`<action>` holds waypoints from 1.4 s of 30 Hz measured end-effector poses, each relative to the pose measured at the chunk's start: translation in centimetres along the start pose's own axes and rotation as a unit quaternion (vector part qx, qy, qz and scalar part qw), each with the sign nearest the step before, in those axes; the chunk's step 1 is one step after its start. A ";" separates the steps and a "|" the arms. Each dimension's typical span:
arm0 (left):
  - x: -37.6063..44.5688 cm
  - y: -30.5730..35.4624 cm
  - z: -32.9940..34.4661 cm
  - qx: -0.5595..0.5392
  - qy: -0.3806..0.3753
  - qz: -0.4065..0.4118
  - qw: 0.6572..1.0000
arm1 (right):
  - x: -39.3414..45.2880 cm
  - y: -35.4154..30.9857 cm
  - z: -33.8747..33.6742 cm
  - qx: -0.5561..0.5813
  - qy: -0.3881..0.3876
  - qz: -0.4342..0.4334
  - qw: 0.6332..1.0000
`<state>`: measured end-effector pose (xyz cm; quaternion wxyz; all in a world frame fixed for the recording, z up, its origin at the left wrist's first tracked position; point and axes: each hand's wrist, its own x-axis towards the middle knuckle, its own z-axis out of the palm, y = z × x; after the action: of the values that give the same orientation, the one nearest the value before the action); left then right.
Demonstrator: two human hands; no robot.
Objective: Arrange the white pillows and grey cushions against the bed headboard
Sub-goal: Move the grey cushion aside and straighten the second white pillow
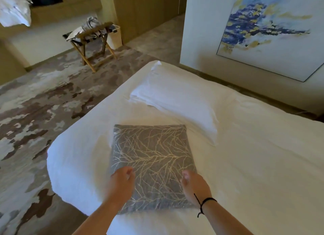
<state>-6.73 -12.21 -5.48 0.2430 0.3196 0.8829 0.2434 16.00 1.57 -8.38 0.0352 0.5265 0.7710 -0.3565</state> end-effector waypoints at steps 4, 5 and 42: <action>8.6 0.7 5.2 0.053 -0.066 0.061 0.995 | 6.1 -0.2 -0.1 -0.057 0.006 0.041 0.998; 10.8 1.0 6.5 0.079 -0.086 0.081 0.990 | 7.5 -0.1 -0.1 -0.062 0.013 0.056 0.996; 36.2 -0.3 27.3 0.141 -0.002 0.297 0.944 | 46.7 14.3 -5.3 -0.412 0.160 -0.061 0.895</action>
<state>-15.43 19.84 -36.38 0.1137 0.5990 0.7726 0.1768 8.93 44.21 -31.81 0.1034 0.4670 0.8744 0.0809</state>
